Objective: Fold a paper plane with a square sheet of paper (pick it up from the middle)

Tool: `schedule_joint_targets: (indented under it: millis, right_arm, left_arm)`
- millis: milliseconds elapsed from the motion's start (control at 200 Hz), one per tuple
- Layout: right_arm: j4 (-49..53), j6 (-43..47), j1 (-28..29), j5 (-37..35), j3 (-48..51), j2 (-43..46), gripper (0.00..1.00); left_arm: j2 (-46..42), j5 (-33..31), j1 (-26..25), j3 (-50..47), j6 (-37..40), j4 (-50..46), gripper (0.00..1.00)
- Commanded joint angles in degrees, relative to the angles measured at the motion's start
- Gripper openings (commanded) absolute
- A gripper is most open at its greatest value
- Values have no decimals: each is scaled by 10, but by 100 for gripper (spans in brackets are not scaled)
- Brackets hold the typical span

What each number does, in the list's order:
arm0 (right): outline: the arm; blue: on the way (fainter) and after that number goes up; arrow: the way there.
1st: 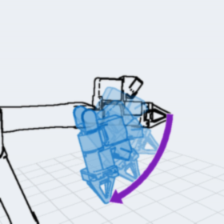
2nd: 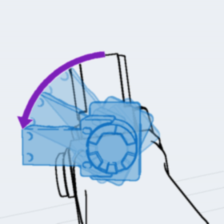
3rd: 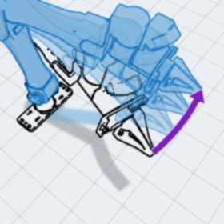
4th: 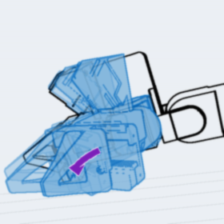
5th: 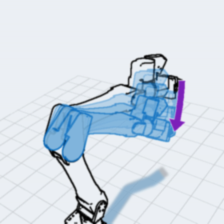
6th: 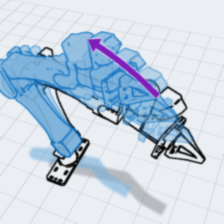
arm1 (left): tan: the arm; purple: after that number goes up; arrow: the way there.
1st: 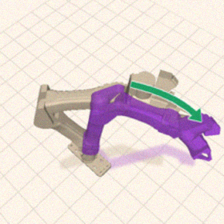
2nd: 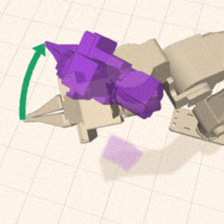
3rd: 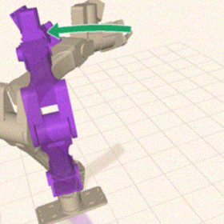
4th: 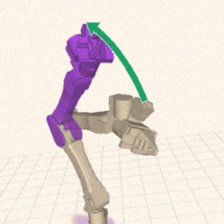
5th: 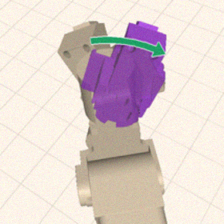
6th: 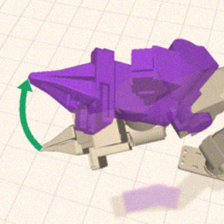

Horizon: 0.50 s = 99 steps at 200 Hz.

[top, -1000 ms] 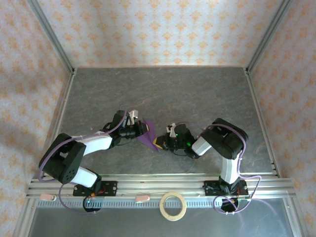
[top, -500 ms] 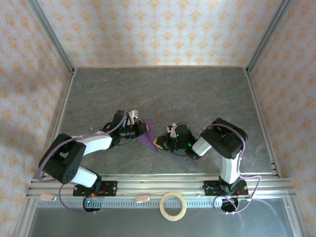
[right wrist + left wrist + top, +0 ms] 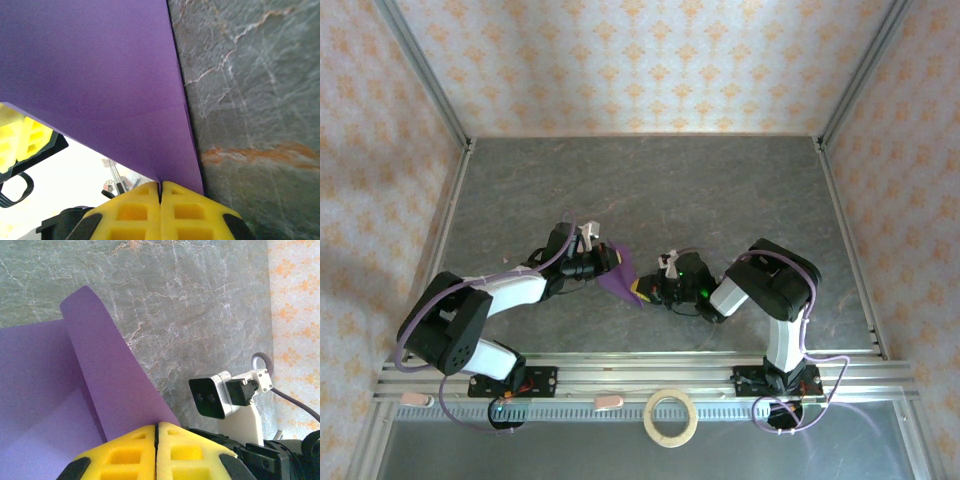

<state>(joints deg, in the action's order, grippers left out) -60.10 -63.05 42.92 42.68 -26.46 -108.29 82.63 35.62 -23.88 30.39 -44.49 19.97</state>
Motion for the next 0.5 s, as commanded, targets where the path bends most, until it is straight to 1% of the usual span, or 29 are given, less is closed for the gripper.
schedule_joint_targets:
  millis: [0, 345, 490]
  right_arm:
    - [2, -7, -3, 7, 9, -10, 0]
    - [17, -2, -4, 3, 4, -6, 0]
    - [19, -2, -4, 1, 4, -5, 0]
  left_arm:
    - [-2, 15, -10, -2, 14, 30, 9]
    - [29, 26, -32, 0, 7, 57, 9]
    - [19, -5, -34, -8, -8, 47, 8]
